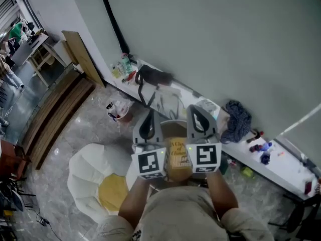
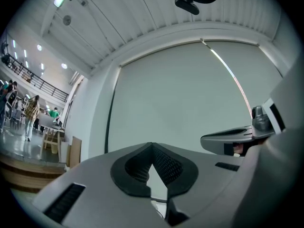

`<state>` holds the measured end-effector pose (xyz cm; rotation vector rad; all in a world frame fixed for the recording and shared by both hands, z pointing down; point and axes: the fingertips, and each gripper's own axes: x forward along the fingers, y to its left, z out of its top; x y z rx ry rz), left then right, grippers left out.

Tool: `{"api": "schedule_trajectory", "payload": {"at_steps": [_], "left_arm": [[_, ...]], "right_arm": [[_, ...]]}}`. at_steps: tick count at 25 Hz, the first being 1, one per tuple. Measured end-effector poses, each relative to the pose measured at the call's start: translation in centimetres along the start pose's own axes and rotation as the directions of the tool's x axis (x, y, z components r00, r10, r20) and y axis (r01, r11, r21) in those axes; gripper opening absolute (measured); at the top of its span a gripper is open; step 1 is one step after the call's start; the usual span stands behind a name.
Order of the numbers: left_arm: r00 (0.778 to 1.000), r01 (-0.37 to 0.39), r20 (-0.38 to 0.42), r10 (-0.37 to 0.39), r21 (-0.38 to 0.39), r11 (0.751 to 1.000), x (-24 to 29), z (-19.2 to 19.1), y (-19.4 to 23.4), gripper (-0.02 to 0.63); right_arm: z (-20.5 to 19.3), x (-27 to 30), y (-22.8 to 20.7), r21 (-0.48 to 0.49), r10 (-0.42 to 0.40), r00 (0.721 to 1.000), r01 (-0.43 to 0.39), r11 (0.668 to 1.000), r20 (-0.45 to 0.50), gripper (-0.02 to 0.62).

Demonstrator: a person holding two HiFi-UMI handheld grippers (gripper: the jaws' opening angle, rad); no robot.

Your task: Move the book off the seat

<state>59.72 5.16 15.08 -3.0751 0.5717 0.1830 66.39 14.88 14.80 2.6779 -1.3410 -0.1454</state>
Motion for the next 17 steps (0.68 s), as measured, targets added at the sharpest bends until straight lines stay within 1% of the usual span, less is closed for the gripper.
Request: {"api": "schedule_trajectory", "payload": {"at_steps": [6,10,17], "left_arm": [[1.000,-0.008,-0.007,0.008,0.006,1.000,0.2,-0.5,0.2,0.002],[1.000,0.000,-0.004,0.000,0.003,1.000,0.2,-0.8,-0.3,0.002],[1.000,-0.005,0.006,0.005,0.006,1.000,0.1,-1.1,-0.9,0.002]], "right_arm": [[-0.7,-0.3,-0.5,0.006,-0.012,1.000,0.012,1.000,-0.019,0.005],[-1.3,-0.6,-0.7,-0.008,-0.014,0.999,0.014,1.000,-0.031,0.005],[-1.6,-0.9,-1.1,0.006,-0.026,0.999,0.026,1.000,-0.029,0.005]]}}
